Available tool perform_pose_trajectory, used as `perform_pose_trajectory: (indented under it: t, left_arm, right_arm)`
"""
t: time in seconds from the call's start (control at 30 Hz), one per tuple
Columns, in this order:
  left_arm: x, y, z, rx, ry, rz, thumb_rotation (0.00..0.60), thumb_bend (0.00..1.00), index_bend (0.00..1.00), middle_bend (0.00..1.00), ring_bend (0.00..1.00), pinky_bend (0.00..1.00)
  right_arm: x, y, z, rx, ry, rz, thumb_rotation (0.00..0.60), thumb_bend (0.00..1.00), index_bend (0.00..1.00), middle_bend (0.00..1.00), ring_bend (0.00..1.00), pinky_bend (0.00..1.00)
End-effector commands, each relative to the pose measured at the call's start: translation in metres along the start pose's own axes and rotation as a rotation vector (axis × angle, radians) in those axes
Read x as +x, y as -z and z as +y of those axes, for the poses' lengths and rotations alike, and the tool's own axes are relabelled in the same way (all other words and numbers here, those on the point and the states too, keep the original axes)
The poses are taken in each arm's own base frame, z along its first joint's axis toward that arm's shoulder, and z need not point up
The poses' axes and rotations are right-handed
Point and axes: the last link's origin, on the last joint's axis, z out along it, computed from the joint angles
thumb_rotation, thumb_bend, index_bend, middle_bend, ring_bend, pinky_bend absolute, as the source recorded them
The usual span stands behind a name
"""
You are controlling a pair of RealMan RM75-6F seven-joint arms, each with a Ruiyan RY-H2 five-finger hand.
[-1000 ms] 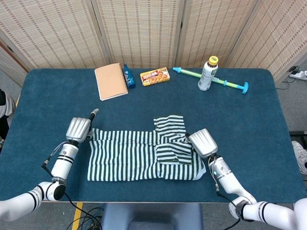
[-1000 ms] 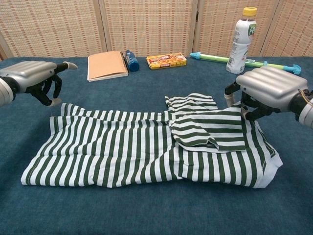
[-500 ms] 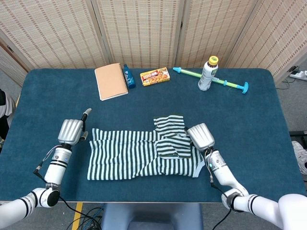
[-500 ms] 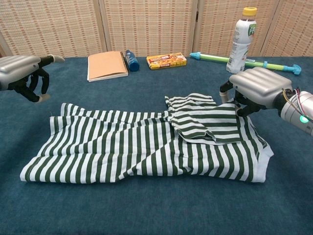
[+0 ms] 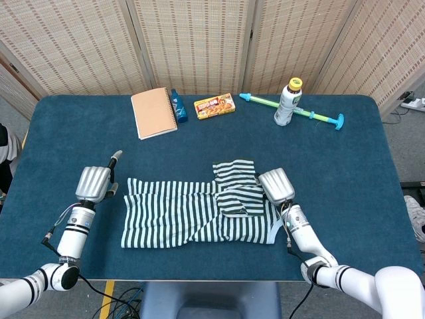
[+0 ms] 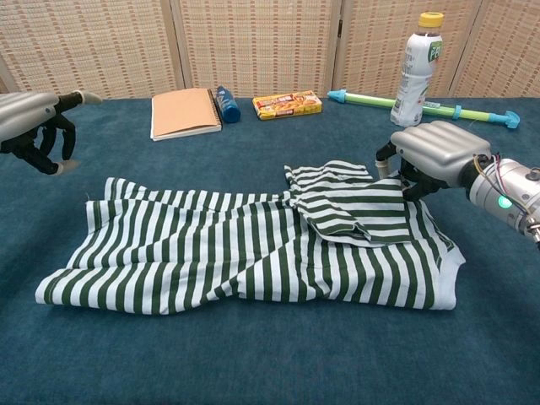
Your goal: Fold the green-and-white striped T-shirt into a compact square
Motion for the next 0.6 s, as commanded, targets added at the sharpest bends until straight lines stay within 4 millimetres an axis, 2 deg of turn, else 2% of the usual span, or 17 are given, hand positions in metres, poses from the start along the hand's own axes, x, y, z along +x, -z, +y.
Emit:
perform_pose_trajectory:
  t: [0.03, 0.07, 0.13, 0.2, 0.33, 0.5, 0.6]
  left_arm:
    - [0.002, 0.001, -0.001, 0.001, 0.002, 0.004, 0.600, 0.37, 0.00, 0.61, 0.66, 0.94]
    - [0.003, 0.001, -0.001, 0.002, 0.003, 0.006, 0.600, 0.36, 0.00, 0.61, 0.66, 0.94]
    - [0.004, 0.001, -0.001, 0.003, 0.003, 0.008, 0.600, 0.36, 0.00, 0.61, 0.66, 0.94]
    - [0.006, 0.002, -0.002, 0.005, 0.003, 0.009, 0.600, 0.36, 0.00, 0.61, 0.66, 0.94]
    - [0.009, 0.003, -0.005, 0.012, 0.005, 0.015, 0.600, 0.36, 0.00, 0.61, 0.66, 0.94]
    - [0.013, 0.004, -0.010, 0.023, 0.010, 0.023, 0.600, 0.36, 0.00, 0.61, 0.66, 0.94]
    - [0.014, 0.006, -0.012, 0.028, 0.009, 0.020, 0.600, 0.36, 0.00, 0.61, 0.66, 0.94]
  right_arm:
    - [0.003, -0.001, -0.001, -0.005, -0.011, -0.004, 0.600, 0.37, 0.26, 1.00, 1.00, 1.00]
    - [0.004, -0.002, -0.001, -0.008, -0.014, -0.004, 0.600, 0.30, 0.16, 0.99, 1.00, 1.00]
    - [0.009, -0.002, 0.000, -0.014, -0.017, -0.003, 0.600, 0.21, 0.06, 0.99, 1.00, 1.00]
    - [0.013, -0.003, 0.002, -0.023, -0.009, -0.013, 0.600, 0.15, 0.02, 0.98, 1.00, 1.00]
    - [0.027, -0.005, 0.004, -0.039, -0.015, 0.004, 0.600, 0.10, 0.00, 0.97, 1.00, 1.00]
    - [0.053, -0.004, 0.002, -0.035, -0.096, 0.080, 0.600, 0.10, 0.00, 0.97, 1.00, 1.00]
    - [0.069, 0.000, 0.001, -0.021, -0.137, 0.127, 0.600, 0.13, 0.00, 0.97, 1.00, 1.00]
